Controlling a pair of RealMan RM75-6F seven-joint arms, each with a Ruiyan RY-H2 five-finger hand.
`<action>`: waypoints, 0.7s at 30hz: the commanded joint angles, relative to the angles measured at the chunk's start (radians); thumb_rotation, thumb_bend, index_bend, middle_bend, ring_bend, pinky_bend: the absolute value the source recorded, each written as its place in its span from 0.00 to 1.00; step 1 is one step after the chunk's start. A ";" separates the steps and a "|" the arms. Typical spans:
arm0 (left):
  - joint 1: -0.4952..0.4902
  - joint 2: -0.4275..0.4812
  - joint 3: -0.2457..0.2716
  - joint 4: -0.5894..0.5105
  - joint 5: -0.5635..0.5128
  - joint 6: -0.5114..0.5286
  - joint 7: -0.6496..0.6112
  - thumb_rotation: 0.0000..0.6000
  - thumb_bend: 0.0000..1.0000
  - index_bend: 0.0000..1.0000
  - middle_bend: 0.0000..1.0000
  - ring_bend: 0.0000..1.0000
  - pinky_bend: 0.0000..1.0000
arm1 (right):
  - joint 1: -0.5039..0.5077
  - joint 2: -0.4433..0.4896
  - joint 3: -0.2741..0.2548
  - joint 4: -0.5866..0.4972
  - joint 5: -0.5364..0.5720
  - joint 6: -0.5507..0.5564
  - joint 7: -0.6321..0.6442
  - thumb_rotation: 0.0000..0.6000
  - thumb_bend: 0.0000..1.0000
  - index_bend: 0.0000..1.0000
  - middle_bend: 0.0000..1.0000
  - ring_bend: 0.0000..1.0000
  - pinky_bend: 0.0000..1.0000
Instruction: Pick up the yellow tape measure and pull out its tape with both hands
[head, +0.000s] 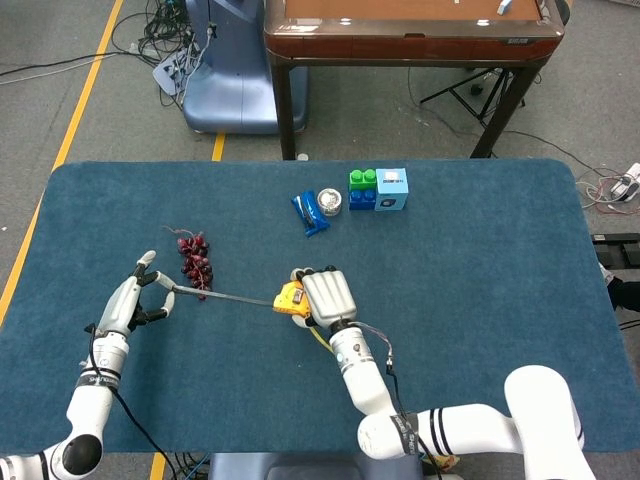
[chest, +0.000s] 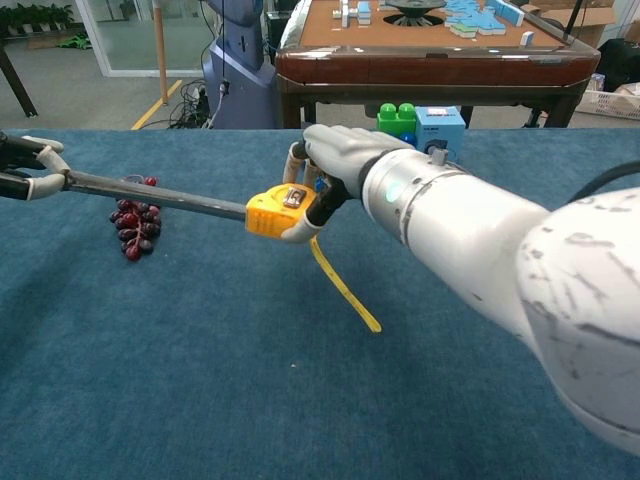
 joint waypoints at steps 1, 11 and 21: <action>0.012 0.007 0.009 -0.005 0.025 0.012 -0.008 1.00 0.46 0.56 0.00 0.00 0.00 | -0.034 0.052 -0.036 -0.049 -0.034 0.003 0.022 1.00 0.50 0.59 0.59 0.43 0.27; 0.059 0.031 0.036 -0.018 0.126 0.063 -0.046 1.00 0.46 0.56 0.00 0.00 0.00 | -0.116 0.186 -0.126 -0.158 -0.129 -0.001 0.094 1.00 0.50 0.59 0.59 0.43 0.27; 0.090 0.050 0.061 -0.019 0.196 0.075 -0.084 1.00 0.46 0.56 0.00 0.00 0.00 | -0.193 0.254 -0.203 -0.188 -0.224 0.000 0.186 1.00 0.50 0.60 0.60 0.43 0.27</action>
